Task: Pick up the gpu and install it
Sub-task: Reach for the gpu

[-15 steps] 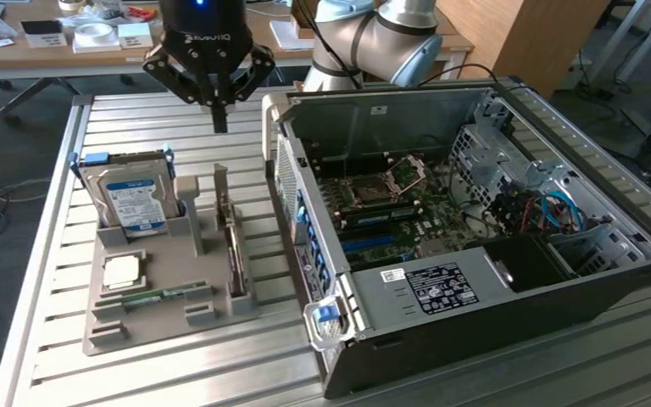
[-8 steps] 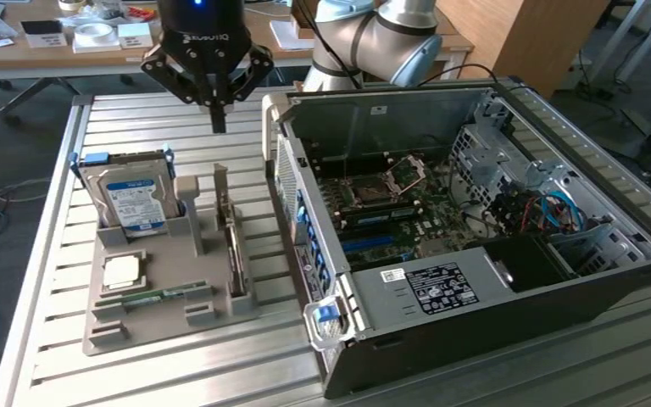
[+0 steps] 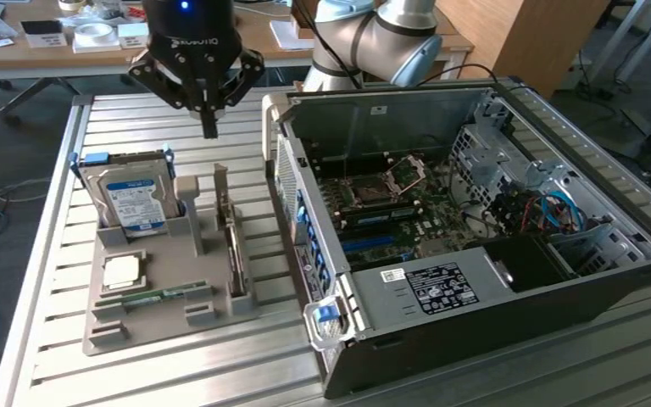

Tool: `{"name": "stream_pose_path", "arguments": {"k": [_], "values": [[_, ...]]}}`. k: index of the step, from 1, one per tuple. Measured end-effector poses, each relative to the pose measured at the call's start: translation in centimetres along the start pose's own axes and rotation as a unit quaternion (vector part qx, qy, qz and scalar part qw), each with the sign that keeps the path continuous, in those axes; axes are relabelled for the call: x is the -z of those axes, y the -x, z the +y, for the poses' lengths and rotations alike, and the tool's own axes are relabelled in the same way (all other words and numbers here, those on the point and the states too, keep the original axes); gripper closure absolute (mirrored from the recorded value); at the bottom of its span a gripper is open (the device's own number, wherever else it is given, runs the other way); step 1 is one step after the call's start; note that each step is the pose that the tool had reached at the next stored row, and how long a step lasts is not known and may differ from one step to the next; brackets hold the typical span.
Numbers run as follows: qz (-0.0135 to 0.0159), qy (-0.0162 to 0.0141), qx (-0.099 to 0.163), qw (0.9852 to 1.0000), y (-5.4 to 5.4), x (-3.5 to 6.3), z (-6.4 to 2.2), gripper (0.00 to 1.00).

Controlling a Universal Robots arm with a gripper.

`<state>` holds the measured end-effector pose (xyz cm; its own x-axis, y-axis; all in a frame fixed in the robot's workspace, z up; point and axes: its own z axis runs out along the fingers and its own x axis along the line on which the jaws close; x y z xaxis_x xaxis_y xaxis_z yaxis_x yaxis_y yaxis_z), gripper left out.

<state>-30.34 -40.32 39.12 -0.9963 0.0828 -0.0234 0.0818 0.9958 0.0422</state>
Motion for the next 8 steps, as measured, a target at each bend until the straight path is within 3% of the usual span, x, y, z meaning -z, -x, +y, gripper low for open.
{"name": "stream_pose_path", "arguments": {"k": [8], "values": [[0.0, 0.0, 0.0, 1.0, 0.0, 0.1, -2.45, 0.89]]}}
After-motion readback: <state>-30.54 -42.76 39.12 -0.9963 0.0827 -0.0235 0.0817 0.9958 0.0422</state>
